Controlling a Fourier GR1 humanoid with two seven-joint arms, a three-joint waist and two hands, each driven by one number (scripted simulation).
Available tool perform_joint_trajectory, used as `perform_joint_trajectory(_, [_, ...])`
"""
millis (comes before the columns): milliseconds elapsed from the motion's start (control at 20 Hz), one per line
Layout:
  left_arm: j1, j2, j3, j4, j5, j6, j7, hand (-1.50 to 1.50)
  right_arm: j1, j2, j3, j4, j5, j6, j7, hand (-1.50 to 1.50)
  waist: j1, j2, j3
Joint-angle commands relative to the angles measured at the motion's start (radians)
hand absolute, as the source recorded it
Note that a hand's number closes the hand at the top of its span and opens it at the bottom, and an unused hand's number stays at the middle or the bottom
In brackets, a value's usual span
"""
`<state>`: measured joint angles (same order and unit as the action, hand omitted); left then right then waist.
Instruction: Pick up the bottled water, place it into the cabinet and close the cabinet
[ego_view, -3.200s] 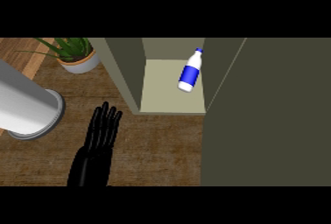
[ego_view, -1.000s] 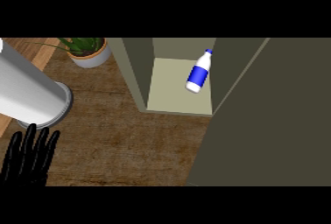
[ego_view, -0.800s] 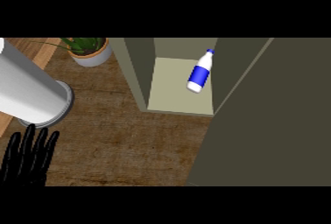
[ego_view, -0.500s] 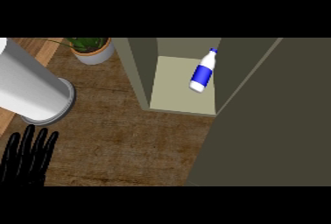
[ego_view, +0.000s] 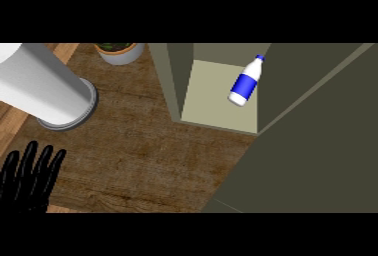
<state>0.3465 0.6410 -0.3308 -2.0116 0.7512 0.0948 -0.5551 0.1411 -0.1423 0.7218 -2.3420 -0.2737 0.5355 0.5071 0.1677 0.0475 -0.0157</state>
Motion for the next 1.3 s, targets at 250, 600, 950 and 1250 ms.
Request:
perform_joint_trajectory(250, [0.032,0.011,0.02,-0.001,0.008,-0.01,-0.007,-1.5,-0.013,0.135,-0.108,0.131,-0.066,-0.237,-0.019,1.5,-0.035,-0.012,0.006])
perform_joint_trajectory(600, [0.038,0.009,0.043,0.007,0.028,-0.017,-0.013,-1.5,-0.009,0.136,-0.227,0.151,-0.066,-0.35,-0.072,1.5,-0.056,-0.008,0.005])
perform_joint_trajectory(950, [0.021,0.027,0.044,-0.016,0.034,-0.039,0.006,-1.5,-0.25,0.139,-0.362,0.36,-0.087,-0.507,-0.11,1.5,-0.015,-0.005,0.01])
perform_joint_trajectory(1250, [0.02,0.021,0.052,0.011,0.058,-0.062,0.012,-1.5,-0.592,0.142,-0.441,0.648,-0.146,-0.713,-0.118,1.5,-0.017,-0.013,0.013])
